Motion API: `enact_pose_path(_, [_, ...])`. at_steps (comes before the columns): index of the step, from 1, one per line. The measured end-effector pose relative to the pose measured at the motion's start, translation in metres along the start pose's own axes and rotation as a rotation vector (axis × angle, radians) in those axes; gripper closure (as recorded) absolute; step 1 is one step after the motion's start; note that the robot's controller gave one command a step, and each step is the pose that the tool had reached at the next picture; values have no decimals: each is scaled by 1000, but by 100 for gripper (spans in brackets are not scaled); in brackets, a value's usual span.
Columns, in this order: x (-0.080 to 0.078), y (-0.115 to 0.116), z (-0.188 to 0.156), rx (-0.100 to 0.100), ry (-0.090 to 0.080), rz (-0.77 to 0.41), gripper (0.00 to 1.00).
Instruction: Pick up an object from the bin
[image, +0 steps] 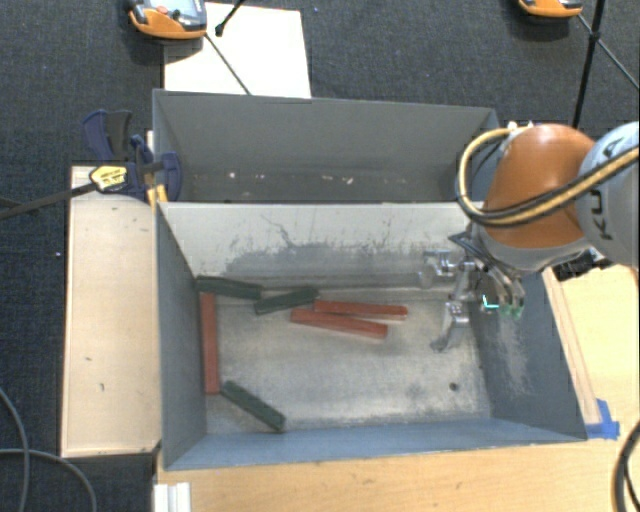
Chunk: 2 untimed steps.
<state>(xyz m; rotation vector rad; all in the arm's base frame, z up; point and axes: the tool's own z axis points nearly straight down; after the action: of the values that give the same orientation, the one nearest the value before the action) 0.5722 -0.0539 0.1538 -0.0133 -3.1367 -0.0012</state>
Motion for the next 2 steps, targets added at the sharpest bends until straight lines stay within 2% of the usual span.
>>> enact_pose_path(1, [-2,0,-4,1,-8,-1,0])
enact_pose_path(2, [-7,47,40,2,-13,-70,0])
